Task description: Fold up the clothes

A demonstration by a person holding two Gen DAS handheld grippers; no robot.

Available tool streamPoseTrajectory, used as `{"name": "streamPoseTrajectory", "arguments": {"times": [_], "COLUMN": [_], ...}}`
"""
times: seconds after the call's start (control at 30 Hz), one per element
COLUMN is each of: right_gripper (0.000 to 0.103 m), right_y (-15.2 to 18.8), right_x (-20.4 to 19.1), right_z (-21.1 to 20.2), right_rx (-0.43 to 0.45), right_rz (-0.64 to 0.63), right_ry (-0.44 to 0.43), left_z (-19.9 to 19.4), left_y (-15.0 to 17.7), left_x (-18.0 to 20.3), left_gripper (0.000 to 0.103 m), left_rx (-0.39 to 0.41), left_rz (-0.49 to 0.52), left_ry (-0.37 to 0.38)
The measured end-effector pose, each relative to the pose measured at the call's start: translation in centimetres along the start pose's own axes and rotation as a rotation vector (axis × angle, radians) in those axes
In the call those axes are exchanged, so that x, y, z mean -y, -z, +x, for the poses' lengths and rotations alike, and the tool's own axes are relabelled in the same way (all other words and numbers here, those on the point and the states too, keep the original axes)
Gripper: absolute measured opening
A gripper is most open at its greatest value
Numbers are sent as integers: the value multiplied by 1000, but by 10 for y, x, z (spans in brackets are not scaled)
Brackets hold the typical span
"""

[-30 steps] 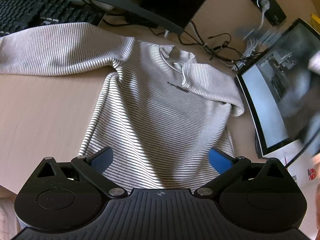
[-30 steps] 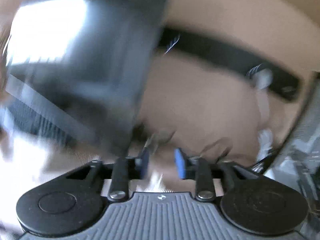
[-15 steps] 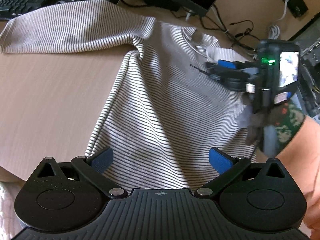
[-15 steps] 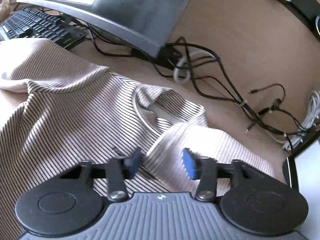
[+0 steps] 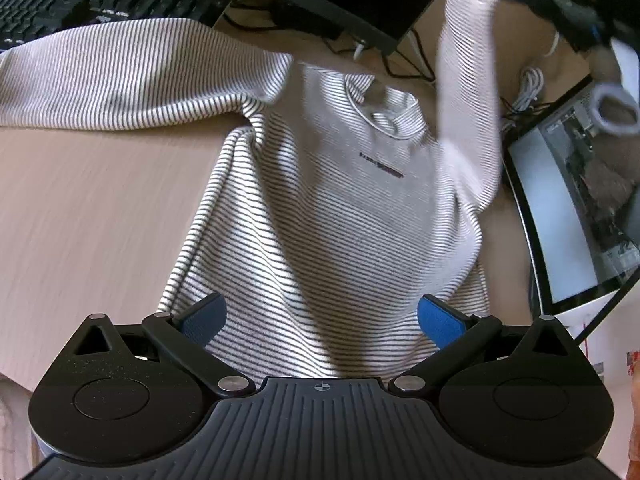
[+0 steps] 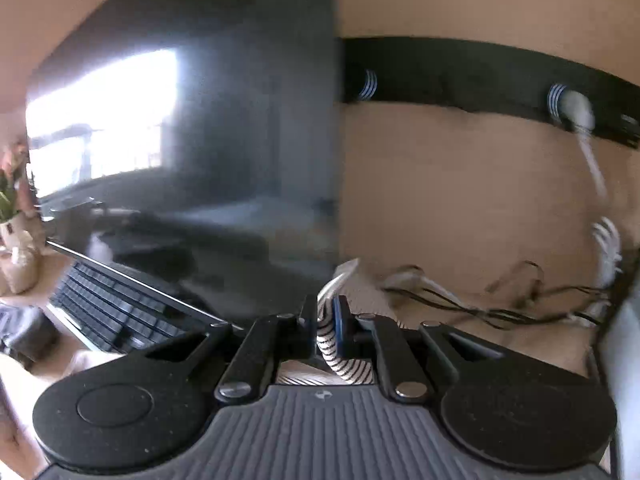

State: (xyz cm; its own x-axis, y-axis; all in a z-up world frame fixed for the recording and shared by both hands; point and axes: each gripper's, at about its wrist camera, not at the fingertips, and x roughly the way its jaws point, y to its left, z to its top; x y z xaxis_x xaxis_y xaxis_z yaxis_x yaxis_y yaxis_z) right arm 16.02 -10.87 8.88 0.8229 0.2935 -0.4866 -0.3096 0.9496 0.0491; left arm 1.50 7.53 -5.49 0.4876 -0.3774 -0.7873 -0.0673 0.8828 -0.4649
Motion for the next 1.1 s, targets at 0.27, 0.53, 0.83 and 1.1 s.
{"name": "streamPoseTrajectory", "arguments": {"times": [0.27, 0.53, 0.83, 1.1], "right_gripper": [8, 20, 26, 31], "right_y": [0, 2, 127, 210], "right_x": [-34, -20, 41, 55], "right_z": [20, 12, -12, -36], "right_rx": [-5, 4, -301, -396], "right_rz": [-44, -27, 132, 221], "right_ry": [-73, -45, 82, 165], "left_z": [-1, 5, 30, 39], "left_y": [-1, 1, 2, 9], "left_x": [-6, -2, 9, 29], "left_gripper": [103, 103, 103, 103], "left_rx": [-2, -23, -23, -42], "left_rz": [-24, 2, 123, 244], "left_ry": [-4, 4, -24, -68]}}
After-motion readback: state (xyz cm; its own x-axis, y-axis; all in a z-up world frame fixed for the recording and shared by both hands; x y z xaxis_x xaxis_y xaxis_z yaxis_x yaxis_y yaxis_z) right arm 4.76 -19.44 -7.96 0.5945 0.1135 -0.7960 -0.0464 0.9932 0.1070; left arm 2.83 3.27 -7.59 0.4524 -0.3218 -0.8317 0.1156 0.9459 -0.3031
